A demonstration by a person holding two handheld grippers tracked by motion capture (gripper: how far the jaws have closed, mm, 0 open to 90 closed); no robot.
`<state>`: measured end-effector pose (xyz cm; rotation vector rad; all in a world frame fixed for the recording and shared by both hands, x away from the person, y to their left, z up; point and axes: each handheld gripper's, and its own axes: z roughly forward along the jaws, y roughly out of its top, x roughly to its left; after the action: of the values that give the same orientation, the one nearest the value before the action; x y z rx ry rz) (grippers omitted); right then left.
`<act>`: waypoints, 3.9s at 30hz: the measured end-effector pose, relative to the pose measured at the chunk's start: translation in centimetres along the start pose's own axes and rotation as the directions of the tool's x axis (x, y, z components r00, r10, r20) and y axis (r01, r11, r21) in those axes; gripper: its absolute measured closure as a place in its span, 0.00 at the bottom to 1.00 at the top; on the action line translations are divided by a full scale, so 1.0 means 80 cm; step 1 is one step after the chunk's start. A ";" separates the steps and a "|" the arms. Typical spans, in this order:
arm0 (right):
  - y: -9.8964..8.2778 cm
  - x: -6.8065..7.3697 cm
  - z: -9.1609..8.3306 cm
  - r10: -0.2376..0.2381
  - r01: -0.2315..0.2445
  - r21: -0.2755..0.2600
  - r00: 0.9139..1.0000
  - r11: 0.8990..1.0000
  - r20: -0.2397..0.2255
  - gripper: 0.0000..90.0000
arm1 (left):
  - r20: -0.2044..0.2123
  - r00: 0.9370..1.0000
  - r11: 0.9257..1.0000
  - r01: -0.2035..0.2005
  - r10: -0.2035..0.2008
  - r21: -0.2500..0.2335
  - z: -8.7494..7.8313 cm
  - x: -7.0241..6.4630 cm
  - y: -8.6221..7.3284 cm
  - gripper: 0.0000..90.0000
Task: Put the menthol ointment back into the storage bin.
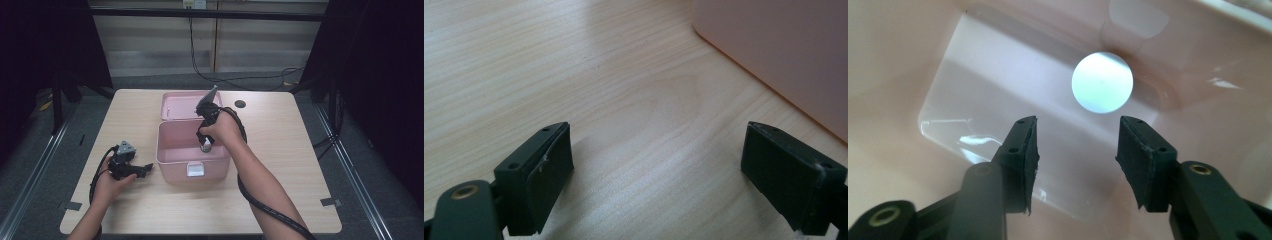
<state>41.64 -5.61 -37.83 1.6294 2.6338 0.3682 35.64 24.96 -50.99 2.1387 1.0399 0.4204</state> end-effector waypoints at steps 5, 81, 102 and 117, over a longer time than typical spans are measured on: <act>-0.008 0.001 -0.010 -0.031 0.031 0.005 1.000 1.000 -0.003 0.60 | 0.000 1.000 1.000 0.002 -0.002 0.000 0.000 0.000 0.000 0.14; -0.096 -0.023 -0.049 -0.221 0.212 -0.125 0.974 0.969 -0.057 1.00 | -0.004 1.000 1.000 -0.001 0.001 -0.003 0.000 0.000 0.000 0.14; -0.111 -0.027 -0.048 -0.243 0.232 -0.154 0.969 0.960 -0.054 1.00 | 0.017 0.999 0.999 0.036 -0.037 0.037 -0.005 0.008 0.007 0.20; -0.119 -0.027 -0.038 -0.266 0.248 -0.194 0.962 0.949 -0.069 1.00 | 0.012 0.981 0.978 0.193 -0.194 0.085 -0.047 0.033 0.068 0.24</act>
<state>33.81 -12.18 -37.11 1.2247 2.7368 0.6678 38.20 26.44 -44.49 2.0851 1.2607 0.2655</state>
